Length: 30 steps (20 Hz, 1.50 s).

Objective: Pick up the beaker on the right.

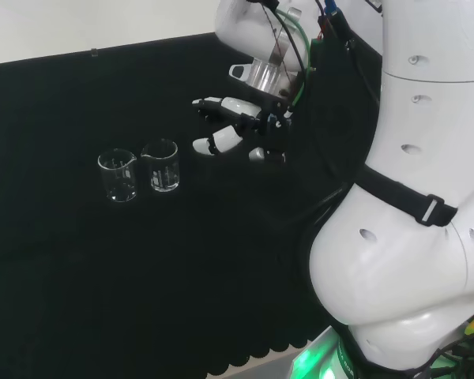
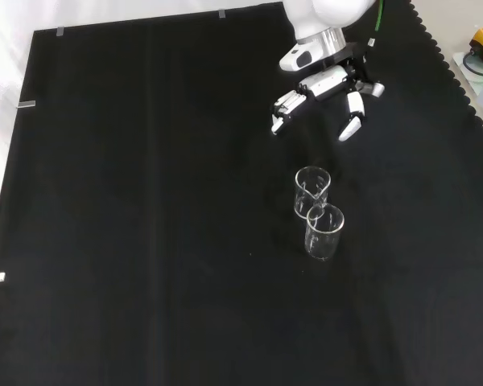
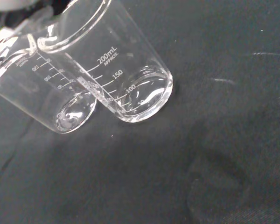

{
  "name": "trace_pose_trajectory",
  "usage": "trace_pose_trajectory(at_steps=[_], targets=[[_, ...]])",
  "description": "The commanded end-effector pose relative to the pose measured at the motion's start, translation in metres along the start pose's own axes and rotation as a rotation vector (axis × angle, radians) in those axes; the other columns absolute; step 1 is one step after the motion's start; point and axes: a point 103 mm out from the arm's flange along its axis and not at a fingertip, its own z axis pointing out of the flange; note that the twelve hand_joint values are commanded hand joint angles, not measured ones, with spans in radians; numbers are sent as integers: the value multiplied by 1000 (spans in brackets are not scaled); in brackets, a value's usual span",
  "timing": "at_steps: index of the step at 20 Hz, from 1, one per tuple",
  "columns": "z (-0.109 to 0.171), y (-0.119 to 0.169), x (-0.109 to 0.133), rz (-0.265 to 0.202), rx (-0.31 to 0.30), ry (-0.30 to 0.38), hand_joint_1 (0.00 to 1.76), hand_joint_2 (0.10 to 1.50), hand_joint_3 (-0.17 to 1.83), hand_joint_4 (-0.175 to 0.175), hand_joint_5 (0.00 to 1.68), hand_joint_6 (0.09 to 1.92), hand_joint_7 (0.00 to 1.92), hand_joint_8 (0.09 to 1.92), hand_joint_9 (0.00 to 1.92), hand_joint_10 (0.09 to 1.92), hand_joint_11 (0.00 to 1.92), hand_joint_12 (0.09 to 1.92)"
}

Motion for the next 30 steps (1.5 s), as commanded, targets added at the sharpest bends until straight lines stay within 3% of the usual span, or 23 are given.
trace_pose_trajectory(at_steps=[1,10,22,30], targets=[[9,6,2,-31,8,20,748,399,966,-25,172,87,144,550,237,634,0,1148],[23,13,6,-83,-4,78,736,385,993,-26,178,87,140,553,222,628,0,1115],[44,24,10,-138,-25,219,731,378,991,-28,190,87,141,554,208,626,0,1078],[56,29,12,-158,-20,243,742,369,984,-32,208,87,151,558,228,641,0,1092]])
